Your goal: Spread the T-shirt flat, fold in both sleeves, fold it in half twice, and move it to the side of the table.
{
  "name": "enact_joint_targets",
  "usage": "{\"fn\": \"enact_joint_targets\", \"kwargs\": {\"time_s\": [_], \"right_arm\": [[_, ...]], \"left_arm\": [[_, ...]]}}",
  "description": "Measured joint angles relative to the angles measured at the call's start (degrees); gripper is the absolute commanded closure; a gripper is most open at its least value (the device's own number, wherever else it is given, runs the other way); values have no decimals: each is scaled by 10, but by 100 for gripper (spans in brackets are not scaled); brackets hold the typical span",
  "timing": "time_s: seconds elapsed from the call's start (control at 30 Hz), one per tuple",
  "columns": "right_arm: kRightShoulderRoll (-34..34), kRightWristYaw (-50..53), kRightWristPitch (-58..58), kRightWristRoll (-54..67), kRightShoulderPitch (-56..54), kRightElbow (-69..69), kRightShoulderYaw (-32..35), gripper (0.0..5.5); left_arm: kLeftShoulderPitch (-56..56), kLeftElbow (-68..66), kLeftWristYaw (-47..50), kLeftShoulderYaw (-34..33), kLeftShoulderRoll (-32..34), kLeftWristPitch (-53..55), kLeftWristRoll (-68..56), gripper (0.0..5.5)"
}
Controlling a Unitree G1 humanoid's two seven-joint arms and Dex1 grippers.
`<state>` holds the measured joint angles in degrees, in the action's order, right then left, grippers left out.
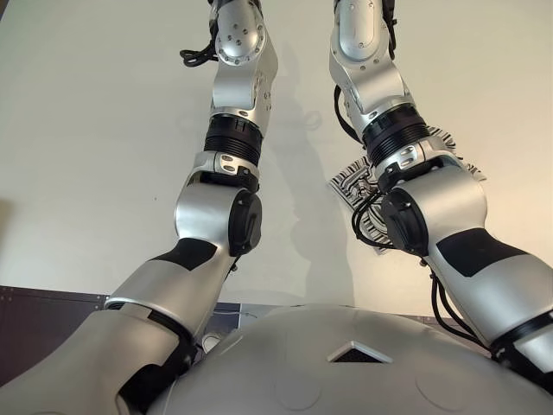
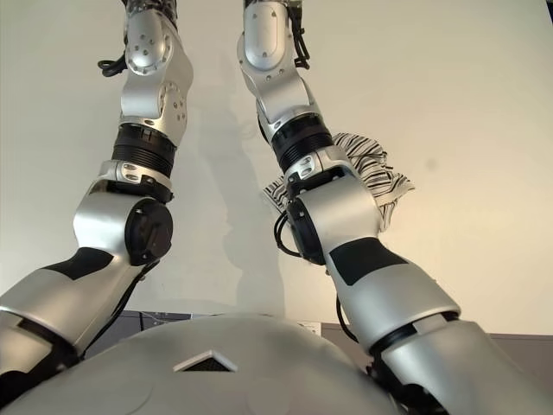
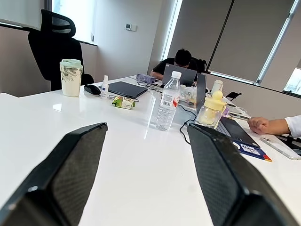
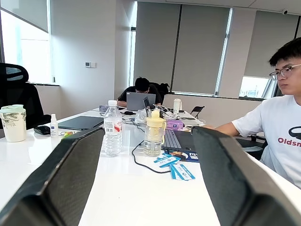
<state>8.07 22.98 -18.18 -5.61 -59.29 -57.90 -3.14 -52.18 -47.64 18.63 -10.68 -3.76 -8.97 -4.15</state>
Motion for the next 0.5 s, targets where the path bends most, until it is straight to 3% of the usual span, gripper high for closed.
{"fn": "enact_joint_targets", "kwargs": {"time_s": [0.33, 0.5], "right_arm": [[1, 78, 18, -22, 0, 18, -30, 212], [1, 65, 20, -21, 0, 20, -38, 212]], "left_arm": [[37, 97, -38, 0, 33, 76, -5, 236], [37, 95, -33, 0, 29, 77, -5, 236]]}}
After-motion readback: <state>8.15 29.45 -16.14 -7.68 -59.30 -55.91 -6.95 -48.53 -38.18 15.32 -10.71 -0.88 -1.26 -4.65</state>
